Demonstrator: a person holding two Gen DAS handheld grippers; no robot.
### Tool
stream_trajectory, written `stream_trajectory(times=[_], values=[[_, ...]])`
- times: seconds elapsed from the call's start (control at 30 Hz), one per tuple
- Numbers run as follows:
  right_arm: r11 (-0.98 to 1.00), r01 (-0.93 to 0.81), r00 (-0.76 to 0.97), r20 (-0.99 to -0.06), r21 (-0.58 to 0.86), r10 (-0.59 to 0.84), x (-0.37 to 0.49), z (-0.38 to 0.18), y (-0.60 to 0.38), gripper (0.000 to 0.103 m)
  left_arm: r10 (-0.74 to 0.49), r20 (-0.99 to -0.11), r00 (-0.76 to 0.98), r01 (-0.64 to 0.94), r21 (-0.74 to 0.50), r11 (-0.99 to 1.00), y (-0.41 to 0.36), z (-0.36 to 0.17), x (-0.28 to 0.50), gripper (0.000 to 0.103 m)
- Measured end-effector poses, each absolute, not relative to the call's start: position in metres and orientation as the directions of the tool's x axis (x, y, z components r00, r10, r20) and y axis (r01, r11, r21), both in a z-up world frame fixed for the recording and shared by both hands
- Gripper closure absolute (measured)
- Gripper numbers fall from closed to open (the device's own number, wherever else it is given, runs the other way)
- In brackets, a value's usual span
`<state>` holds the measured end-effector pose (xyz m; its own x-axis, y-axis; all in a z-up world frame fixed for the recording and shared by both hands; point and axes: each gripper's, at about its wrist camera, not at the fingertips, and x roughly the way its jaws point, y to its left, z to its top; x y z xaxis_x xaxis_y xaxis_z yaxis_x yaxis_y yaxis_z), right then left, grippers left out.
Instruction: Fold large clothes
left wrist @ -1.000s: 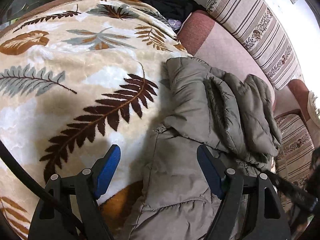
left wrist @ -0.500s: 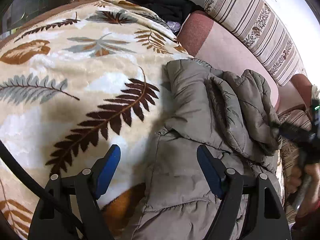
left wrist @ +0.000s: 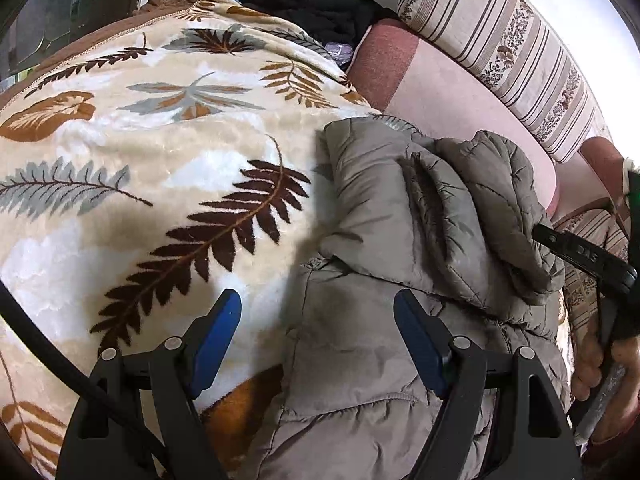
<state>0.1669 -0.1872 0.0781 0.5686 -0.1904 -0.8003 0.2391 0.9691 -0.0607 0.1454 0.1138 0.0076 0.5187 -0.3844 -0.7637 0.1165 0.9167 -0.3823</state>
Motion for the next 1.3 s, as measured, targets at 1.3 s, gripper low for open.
stream_trajectory(times=[1.3], values=[[0.883,0.468,0.394,-0.891,-0.019,-0.228,-0.109,0.078,-0.382,0.019,-0.44,-0.745,0.502,0.169,-0.414,0.894,0.134,0.04,0.067,0.025]])
